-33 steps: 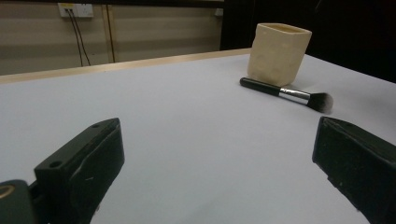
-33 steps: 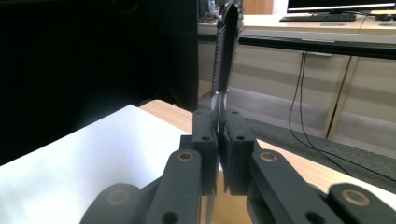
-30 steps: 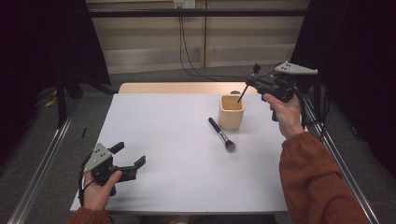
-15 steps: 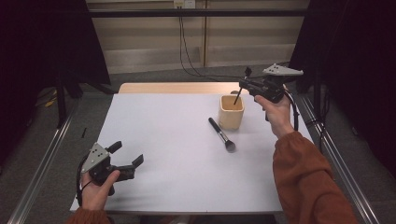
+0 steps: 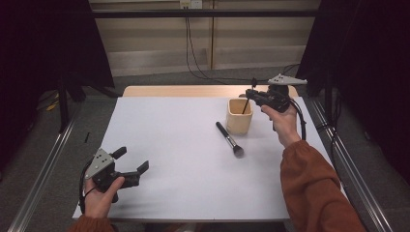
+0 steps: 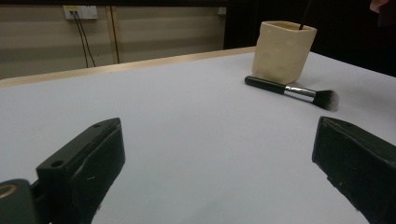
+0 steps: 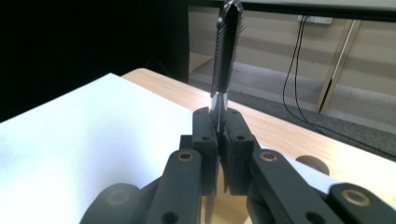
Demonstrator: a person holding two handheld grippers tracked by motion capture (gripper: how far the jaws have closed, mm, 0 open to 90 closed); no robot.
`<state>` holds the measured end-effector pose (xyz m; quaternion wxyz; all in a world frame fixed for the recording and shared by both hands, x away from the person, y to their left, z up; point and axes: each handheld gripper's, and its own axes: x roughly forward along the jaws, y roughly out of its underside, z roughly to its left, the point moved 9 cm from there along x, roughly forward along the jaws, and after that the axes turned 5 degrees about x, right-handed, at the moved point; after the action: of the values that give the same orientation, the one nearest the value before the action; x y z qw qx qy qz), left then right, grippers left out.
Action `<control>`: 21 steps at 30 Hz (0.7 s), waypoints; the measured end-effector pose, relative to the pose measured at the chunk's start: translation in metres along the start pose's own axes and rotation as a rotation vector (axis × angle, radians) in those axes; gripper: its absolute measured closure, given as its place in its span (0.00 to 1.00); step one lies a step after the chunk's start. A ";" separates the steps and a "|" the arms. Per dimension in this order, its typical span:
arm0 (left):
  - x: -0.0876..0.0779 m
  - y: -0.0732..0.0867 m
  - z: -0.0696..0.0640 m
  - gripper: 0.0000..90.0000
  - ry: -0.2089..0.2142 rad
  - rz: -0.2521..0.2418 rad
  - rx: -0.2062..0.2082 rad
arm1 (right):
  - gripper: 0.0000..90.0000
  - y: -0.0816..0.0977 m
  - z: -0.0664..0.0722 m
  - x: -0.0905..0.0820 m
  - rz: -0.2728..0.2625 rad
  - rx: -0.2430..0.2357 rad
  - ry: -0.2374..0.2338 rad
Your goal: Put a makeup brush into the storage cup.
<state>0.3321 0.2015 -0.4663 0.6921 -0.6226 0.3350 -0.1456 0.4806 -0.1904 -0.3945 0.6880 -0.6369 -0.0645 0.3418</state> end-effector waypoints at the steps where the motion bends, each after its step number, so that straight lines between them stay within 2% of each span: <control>1: 0.000 0.000 0.000 0.03 0.000 0.000 0.001 | 0.96 0.001 0.000 0.001 0.003 0.000 -0.001; 8: 0.001 0.001 0.000 0.03 0.009 0.003 -0.004 | 0.96 0.007 -0.001 0.005 0.010 0.006 -0.003; 21: 0.001 0.003 0.001 0.03 0.009 0.014 0.003 | 0.96 0.023 -0.008 0.011 0.057 0.025 0.003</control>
<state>0.3333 0.2021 -0.4692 0.6925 -0.6184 0.3424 -0.1440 0.4840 -0.1916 -0.4208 0.6860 -0.6304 -0.0411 0.3610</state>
